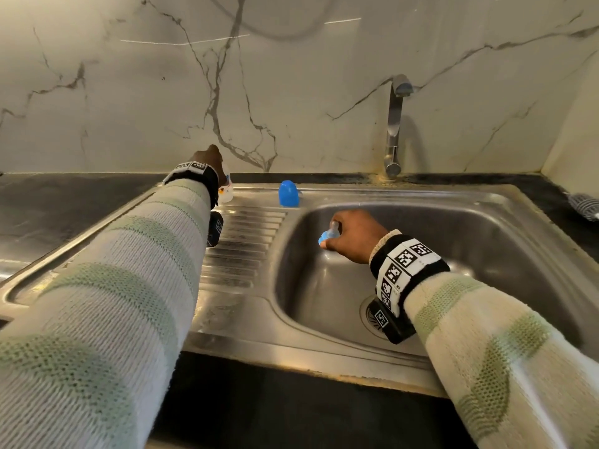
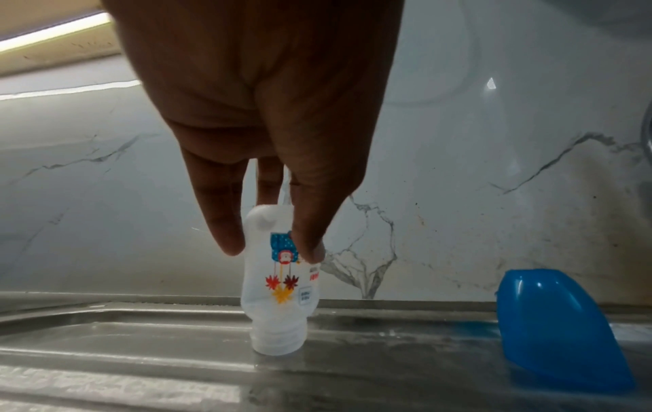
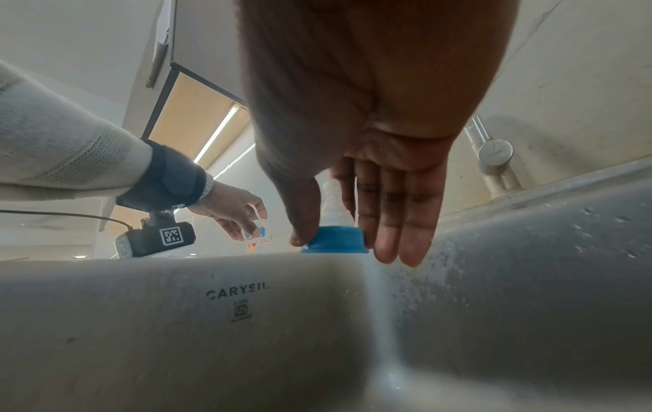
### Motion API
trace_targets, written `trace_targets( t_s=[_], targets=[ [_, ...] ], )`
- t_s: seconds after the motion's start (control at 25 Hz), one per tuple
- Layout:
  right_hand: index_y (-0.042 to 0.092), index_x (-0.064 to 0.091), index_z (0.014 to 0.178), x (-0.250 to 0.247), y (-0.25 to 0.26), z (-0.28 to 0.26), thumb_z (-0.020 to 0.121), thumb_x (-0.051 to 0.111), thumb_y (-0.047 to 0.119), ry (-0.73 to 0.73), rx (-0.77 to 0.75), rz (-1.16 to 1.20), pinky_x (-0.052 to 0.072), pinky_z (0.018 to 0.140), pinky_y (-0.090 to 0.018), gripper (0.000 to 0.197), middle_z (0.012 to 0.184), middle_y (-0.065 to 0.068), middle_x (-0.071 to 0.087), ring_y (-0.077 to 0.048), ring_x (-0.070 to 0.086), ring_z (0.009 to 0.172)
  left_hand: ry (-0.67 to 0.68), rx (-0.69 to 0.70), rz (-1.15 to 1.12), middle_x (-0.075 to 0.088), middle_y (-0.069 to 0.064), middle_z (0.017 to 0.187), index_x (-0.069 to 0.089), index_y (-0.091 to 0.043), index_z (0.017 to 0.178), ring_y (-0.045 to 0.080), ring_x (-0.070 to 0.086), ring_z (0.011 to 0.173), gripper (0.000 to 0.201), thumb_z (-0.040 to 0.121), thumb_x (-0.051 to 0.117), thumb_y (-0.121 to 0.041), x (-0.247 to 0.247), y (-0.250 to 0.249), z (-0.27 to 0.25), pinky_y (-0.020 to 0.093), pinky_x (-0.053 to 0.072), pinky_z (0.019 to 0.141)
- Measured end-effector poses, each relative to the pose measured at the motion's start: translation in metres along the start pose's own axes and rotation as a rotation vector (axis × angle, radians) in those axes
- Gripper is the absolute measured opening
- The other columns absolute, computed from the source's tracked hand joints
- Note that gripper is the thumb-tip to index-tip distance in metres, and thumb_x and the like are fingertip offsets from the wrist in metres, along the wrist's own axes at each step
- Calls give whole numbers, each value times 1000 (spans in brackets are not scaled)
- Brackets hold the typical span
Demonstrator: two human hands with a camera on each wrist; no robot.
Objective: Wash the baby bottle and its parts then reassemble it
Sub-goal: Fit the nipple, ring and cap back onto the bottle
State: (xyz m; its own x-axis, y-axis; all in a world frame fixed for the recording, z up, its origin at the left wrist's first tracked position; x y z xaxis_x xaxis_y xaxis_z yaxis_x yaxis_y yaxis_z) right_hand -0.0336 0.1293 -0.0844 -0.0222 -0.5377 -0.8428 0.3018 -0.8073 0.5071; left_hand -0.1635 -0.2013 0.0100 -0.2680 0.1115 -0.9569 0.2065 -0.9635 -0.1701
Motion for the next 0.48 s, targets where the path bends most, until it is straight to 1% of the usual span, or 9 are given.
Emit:
trace_targets(
  t_s=[0.08, 0.16, 0.2, 0.28, 0.36, 0.48],
  targets=[
    [17, 64, 102, 0, -1, 0, 79, 76, 41, 3, 8, -4, 55, 82, -37, 36, 96, -2, 66, -19, 63, 86, -1, 13, -8, 56, 14, 122, 50, -15, 122, 37, 57, 111, 60, 73, 83, -26, -5, -3, -7, 46, 50, 91],
    [16, 64, 103, -1, -2, 0, 78, 75, 41, 6, 11, -13, 55, 83, -38, 37, 97, -3, 67, -20, 63, 88, -45, 13, -36, 55, 15, 125, 50, -14, 125, 38, 57, 111, 60, 75, 81, -25, -21, -7, -16, 45, 50, 91],
    [16, 64, 104, -2, -2, 0, 79, 75, 41, 8, 13, -17, 55, 84, -38, 38, 99, -4, 67, -21, 63, 89, -76, 11, -41, 53, 15, 128, 49, -14, 128, 38, 57, 112, 61, 76, 79, -27, -32, -11, -23, 45, 49, 91],
    [13, 64, 104, -6, -1, -3, 79, 75, 40, -4, 16, -34, 53, 84, -36, 39, 101, -5, 66, -23, 62, 91, -127, 23, -41, 50, 16, 134, 47, -14, 135, 38, 54, 118, 66, 79, 75, -34, -57, -24, -36, 46, 47, 96],
    [11, 65, 104, -14, 1, -4, 79, 75, 38, -23, 13, -34, 50, 80, -32, 38, 103, -7, 66, -24, 61, 92, -151, 55, -87, 47, 16, 138, 47, -15, 139, 38, 52, 122, 66, 82, 70, -39, -78, -49, -53, 45, 44, 101],
    [7, 65, 100, -36, 4, -9, 80, 74, 36, -82, -5, -23, 43, 76, -28, 36, 103, -11, 66, -28, 60, 96, -187, 131, -231, 47, 14, 138, 49, -17, 137, 35, 51, 124, 63, 83, 67, -44, -94, -106, -96, 40, 42, 102]
  ],
)
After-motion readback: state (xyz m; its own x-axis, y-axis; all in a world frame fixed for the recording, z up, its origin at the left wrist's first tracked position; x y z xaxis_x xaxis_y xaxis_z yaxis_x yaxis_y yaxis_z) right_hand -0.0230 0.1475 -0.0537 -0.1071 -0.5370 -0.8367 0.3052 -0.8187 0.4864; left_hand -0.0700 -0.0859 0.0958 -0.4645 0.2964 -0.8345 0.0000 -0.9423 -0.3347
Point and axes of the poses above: each hand's wrist, its own z-axis towards the middle knuckle, its own x-axis out of the palm, y = z × x, the point moved 10 cm from there along z, towards the middle knuckle
